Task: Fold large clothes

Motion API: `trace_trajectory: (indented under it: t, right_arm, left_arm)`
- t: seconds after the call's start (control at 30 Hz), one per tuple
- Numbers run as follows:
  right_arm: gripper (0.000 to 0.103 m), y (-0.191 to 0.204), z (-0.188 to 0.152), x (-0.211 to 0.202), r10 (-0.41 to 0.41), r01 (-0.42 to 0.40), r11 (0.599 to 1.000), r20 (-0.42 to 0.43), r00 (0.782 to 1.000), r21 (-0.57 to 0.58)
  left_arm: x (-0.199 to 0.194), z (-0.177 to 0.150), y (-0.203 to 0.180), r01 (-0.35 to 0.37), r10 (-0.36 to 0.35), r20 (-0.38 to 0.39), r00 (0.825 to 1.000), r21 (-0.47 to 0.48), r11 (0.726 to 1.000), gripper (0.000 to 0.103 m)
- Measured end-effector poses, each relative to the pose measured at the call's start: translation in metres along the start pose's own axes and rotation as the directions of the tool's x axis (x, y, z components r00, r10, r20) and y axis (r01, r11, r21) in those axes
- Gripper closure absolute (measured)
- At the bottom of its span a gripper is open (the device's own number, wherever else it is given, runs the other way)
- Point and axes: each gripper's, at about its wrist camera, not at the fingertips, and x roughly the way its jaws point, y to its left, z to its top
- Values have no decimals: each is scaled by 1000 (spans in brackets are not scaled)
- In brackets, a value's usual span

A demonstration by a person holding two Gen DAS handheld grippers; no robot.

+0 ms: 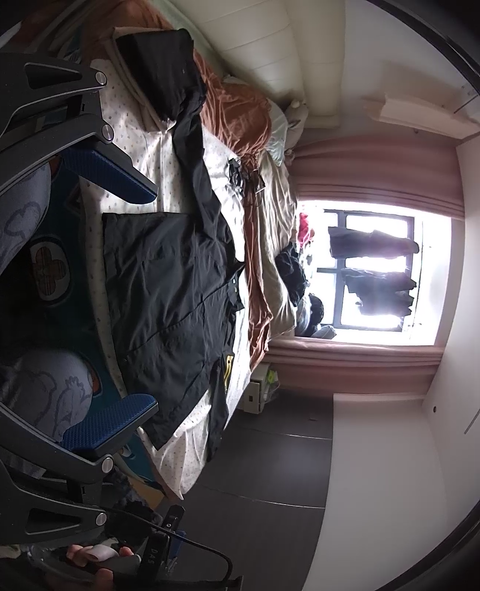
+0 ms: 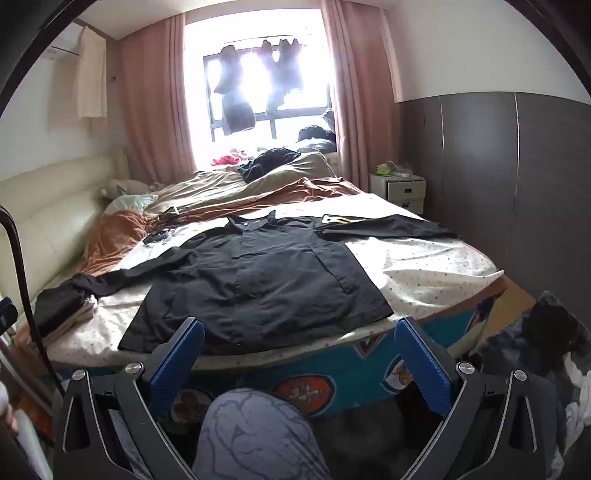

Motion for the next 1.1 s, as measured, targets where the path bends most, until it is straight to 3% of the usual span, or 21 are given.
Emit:
trace_trajectory:
  t: [0.73,1.1]
  right_arm:
    - [0,16,-11,-21,-26,26,999,5,1000,-36]
    - [0,16,1,-20,-15,17,999,33,999,-35]
  left_arm:
    - [-22,-9,6,5,-5,18,1000,-3,1000,0]
    - [-28,-6,16,-9,9,24,1000,-13,1000,0]
